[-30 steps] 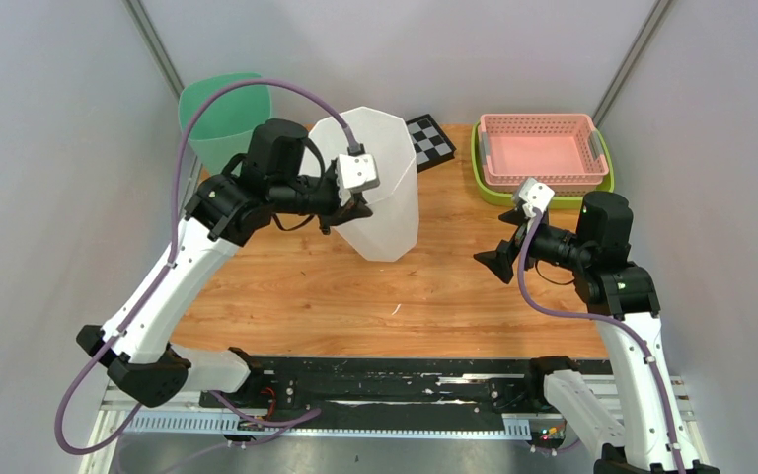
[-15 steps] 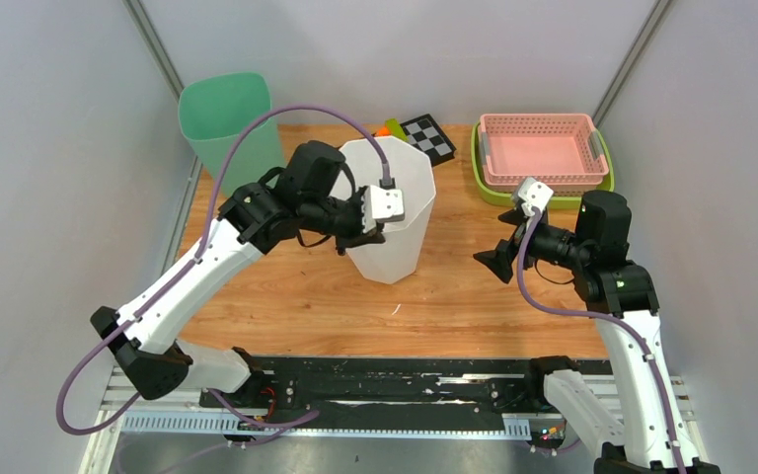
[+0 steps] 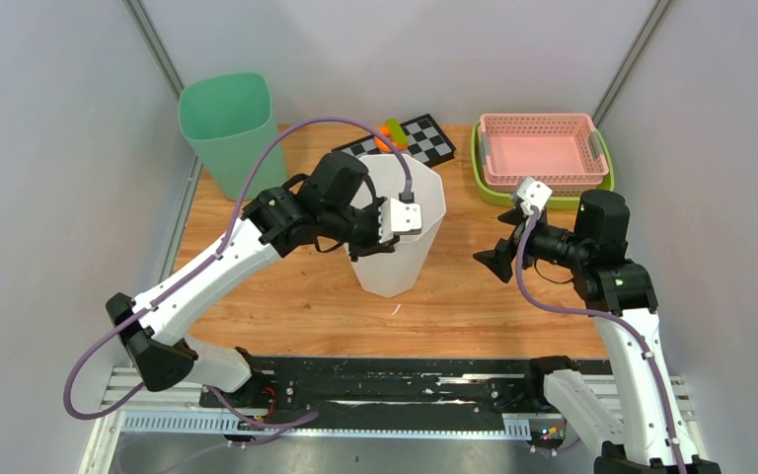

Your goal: Turn the large container upside down

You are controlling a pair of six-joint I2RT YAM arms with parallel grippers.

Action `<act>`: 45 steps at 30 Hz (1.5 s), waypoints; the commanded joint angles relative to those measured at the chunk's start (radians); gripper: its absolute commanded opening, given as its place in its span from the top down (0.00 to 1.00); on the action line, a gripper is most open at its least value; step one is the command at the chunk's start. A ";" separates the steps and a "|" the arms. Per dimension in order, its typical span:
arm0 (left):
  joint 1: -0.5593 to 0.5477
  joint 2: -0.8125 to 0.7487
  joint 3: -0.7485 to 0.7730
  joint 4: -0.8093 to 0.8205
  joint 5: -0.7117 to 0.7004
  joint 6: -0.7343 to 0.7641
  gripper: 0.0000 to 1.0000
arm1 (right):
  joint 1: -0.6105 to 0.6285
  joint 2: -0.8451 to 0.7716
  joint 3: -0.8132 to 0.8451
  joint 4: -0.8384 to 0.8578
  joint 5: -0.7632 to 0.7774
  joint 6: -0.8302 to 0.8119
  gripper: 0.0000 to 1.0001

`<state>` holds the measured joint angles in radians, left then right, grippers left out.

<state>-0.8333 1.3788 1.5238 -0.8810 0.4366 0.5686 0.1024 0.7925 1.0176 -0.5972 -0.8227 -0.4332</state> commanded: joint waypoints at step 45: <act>0.712 -0.333 -0.228 0.337 0.032 -0.340 0.00 | 0.745 0.337 0.444 -0.229 0.607 -0.282 0.05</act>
<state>-0.1890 1.0706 1.3685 -0.5896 0.3725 0.2234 0.7231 1.0580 1.4078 -0.7700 -0.3882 -0.6411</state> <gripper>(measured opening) 0.997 0.953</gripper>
